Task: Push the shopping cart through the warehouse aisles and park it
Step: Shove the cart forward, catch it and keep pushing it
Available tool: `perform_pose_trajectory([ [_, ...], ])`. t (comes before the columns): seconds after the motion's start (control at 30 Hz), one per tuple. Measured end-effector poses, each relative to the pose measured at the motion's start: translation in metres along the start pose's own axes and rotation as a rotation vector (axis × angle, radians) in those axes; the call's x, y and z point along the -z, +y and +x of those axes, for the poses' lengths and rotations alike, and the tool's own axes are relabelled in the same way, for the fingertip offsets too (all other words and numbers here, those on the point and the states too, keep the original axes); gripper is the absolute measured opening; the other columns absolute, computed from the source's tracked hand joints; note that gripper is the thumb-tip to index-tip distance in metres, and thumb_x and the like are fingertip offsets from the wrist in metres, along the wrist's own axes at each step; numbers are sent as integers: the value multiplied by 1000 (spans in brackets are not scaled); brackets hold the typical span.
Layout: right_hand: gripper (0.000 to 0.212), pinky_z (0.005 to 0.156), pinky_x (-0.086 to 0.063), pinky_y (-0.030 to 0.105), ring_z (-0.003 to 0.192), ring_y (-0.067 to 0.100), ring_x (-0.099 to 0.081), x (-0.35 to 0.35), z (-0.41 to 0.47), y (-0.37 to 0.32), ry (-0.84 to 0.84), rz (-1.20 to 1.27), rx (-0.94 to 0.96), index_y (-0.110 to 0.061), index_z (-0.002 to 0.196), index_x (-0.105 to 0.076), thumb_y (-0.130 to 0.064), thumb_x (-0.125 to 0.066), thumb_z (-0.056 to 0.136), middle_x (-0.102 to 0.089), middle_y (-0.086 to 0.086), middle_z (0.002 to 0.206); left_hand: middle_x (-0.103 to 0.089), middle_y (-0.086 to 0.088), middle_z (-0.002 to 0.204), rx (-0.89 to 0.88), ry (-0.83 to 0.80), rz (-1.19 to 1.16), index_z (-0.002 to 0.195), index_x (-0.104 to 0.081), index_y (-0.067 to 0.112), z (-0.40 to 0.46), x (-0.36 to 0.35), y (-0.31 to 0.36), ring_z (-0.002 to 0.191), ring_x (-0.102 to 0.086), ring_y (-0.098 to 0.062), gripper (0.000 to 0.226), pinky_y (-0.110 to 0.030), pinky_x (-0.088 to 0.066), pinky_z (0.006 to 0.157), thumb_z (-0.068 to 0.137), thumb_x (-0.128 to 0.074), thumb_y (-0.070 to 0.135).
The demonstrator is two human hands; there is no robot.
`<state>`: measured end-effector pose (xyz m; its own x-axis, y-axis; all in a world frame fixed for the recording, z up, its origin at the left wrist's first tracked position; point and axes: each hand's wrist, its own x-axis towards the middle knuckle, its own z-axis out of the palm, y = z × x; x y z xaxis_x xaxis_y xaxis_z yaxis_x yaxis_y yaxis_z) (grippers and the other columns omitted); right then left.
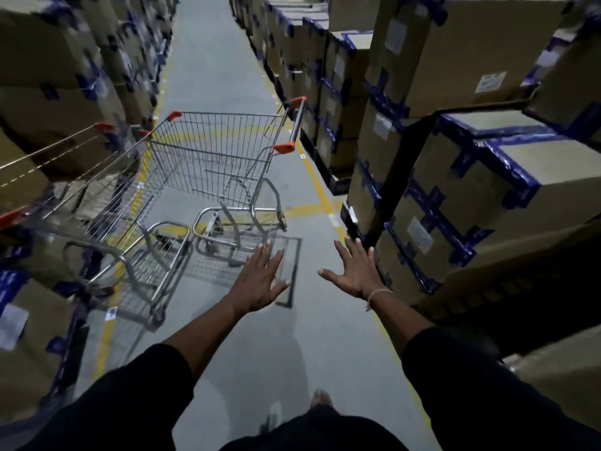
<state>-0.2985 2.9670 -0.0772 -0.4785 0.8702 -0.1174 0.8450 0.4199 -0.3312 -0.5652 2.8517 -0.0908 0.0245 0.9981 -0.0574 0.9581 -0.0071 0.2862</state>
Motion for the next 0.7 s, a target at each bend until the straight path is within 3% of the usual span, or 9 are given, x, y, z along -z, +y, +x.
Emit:
perform_pose_trajectory([
  [0.13, 108, 124, 10, 57, 158, 26, 7, 39, 89, 27, 22, -35, 48, -29, 165, -13, -92, -34, 80, -2, 3, 173, 7, -14, 171, 25, 67, -35, 165, -7, 19, 89, 24, 5, 158, 11, -31, 110, -46, 0, 127, 81, -1, 89],
  [0.3, 111, 123, 12, 57, 158, 25, 10, 65, 173, 47, 20, -39, 93, -31, 165, -11, -95, -33, 76, -1, 1, 173, 12, -12, 171, 58, 89, -51, 166, -6, 21, 169, 32, 3, 158, 12, -31, 84, -46, 2, 127, 102, -35, 67],
  [0.47, 105, 124, 13, 54, 158, 25, 9, 79, 260, 58, 13, -57, 102, -31, 165, -10, -89, -42, 83, -2, 4, 173, 13, -12, 171, 71, 104, -112, 166, -6, 24, 259, 36, -15, 158, 13, -30, 93, -49, -3, 128, 90, -18, 77],
  [0.7, 105, 124, 11, 55, 158, 26, 8, 93, 401, 64, -12, -90, 133, -30, 165, -11, -86, -47, 84, -1, 3, 173, 14, -15, 171, 76, 188, -167, 165, -6, 20, 408, 59, -61, 158, 13, -30, 91, -47, 0, 128, 93, -20, 73],
])
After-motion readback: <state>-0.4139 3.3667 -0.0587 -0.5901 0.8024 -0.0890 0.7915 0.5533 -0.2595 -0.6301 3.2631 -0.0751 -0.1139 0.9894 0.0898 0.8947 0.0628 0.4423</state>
